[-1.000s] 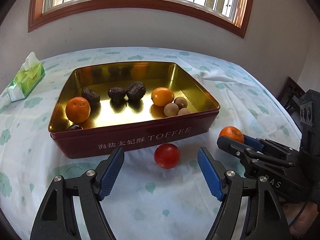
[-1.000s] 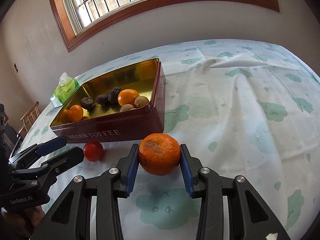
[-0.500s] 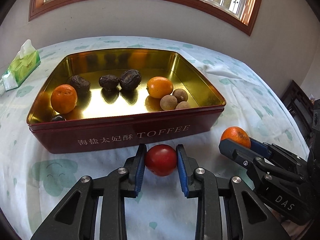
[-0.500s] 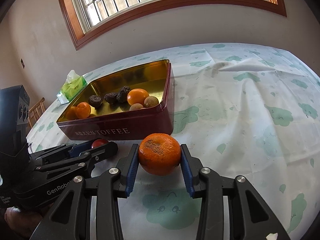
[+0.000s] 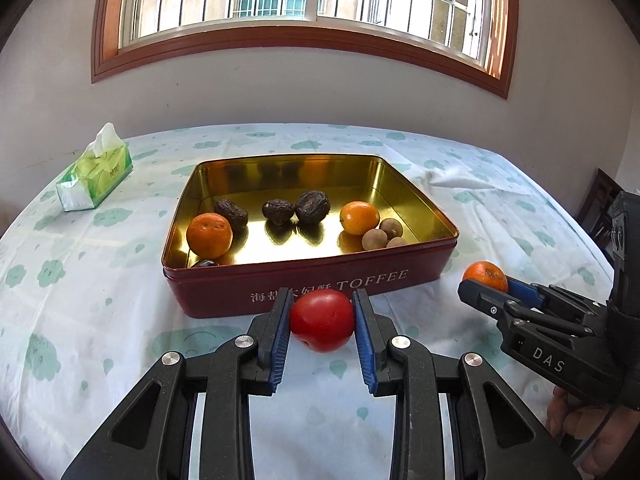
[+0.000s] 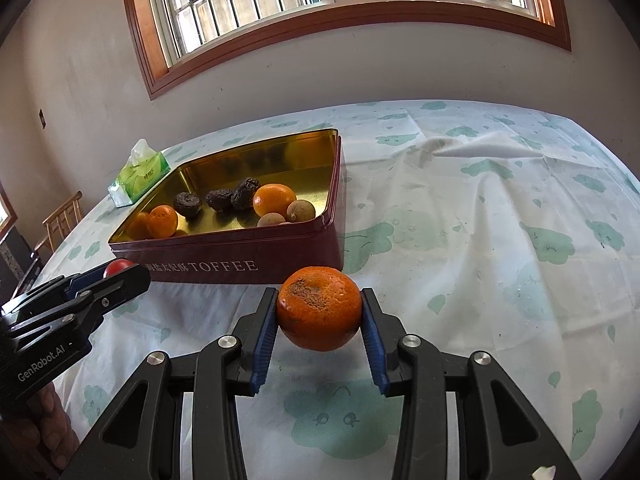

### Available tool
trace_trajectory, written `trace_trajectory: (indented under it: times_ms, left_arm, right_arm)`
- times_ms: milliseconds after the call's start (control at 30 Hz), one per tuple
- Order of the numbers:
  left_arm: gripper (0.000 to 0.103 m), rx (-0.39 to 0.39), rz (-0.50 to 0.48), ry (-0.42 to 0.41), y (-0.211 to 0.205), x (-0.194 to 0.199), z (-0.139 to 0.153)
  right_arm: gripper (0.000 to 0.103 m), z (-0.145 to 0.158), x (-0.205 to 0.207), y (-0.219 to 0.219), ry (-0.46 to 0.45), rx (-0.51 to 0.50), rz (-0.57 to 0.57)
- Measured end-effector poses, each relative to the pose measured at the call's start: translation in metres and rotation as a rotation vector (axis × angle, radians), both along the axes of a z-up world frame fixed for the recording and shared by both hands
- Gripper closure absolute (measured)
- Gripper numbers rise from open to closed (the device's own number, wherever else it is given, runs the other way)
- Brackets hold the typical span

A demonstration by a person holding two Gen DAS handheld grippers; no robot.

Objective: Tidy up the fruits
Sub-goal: 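Grasp the red tomato with the left gripper while the right grasps the rough-skinned orange, then lift and carry the tomato with the left gripper while the right carries the orange over the tin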

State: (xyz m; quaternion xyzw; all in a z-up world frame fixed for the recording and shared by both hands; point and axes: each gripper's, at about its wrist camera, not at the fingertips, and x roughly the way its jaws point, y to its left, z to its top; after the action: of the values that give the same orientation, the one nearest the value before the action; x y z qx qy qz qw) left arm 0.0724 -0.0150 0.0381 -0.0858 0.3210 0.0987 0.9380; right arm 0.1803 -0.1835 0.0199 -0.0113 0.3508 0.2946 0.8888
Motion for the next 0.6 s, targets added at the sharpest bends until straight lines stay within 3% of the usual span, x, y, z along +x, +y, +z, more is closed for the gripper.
trace_trajectory:
  times_ms: [300,600]
  left_arm:
    - [0.072,0.048,0.027,-0.034,0.006,-0.016,0.003]
    - [0.072,0.055,0.063,-0.077,0.016,-0.029,0.009]
  right_arm:
    - [0.066,0.026,-0.039,0.004,-0.034,0.073,0.013]
    - [0.066,0.051,-0.078,0.028,-0.098,0.08,0.074]
